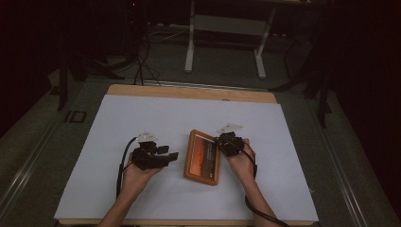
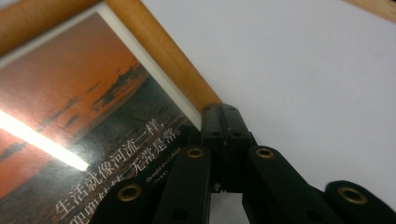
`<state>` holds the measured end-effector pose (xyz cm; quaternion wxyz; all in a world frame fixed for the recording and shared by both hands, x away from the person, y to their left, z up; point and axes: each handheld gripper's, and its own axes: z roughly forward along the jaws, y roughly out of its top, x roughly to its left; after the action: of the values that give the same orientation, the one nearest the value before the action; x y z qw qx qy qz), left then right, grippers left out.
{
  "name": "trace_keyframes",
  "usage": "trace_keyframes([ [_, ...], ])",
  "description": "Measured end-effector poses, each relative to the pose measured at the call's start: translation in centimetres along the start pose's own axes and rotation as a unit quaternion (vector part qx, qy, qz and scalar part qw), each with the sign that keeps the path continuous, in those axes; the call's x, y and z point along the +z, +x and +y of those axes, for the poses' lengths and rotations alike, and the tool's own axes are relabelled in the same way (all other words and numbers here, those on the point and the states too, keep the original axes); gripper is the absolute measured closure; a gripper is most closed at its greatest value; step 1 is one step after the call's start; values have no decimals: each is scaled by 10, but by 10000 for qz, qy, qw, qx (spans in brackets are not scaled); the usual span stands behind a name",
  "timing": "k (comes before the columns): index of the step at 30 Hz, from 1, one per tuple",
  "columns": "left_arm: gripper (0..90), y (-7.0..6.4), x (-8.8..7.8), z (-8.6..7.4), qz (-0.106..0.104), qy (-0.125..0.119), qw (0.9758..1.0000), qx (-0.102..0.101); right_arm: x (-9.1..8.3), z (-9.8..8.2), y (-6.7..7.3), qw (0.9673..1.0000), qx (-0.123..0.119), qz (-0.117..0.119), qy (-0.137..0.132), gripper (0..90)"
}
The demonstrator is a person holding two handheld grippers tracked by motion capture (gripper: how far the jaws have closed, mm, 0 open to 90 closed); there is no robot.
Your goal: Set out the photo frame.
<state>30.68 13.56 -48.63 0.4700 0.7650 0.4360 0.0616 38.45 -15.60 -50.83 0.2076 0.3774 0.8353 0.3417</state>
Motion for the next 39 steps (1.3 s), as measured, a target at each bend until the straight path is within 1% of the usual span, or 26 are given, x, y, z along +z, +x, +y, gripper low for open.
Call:
trace_keyframes([
  [3,456,-2,1,0,-41,21,10000,22,4,-4,-1,10000,48,-37,77,900],
  [6,456,-4,1,0,-63,21,10000,21,4,-6,-3,9999,117,-13,53,900],
  [11,455,-7,1,0,-130,10,9999,42,4,-5,-2,9999,72,-31,76,900],
  [14,454,-9,3,0,-176,45,9998,51,4,-5,-3,9999,87,-24,78,900],
  [15,454,-12,5,-1,-207,101,9997,88,4,-5,-2,9999,91,-29,79,900],
  [17,453,-14,7,-1,-250,141,9995,101,4,-5,-2,9999,99,-30,81,900],
  [21,450,-17,9,-2,-275,176,9994,103,4,-5,-3,9999,98,-24,75,900],
  [22,445,-20,12,-3,-324,206,9992,89,4,-5,-3,9999,94,-21,64,900],
  [24,443,-22,13,-3,-359,211,9991,84,4,-5,-2,9999,108,-22,65,900],
  [33,422,-26,17,-7,-384,258,9989,-5,4,-5,-2,9999,102,-42,70,900],
  [37,404,-26,18,-8,-399,208,9990,-46,4,-5,-2,9999,103,-39,65,899],
  [39,385,-26,18,-8,-366,191,9991,-57,4,-5,-2,9999,103,-42,64,900],
])
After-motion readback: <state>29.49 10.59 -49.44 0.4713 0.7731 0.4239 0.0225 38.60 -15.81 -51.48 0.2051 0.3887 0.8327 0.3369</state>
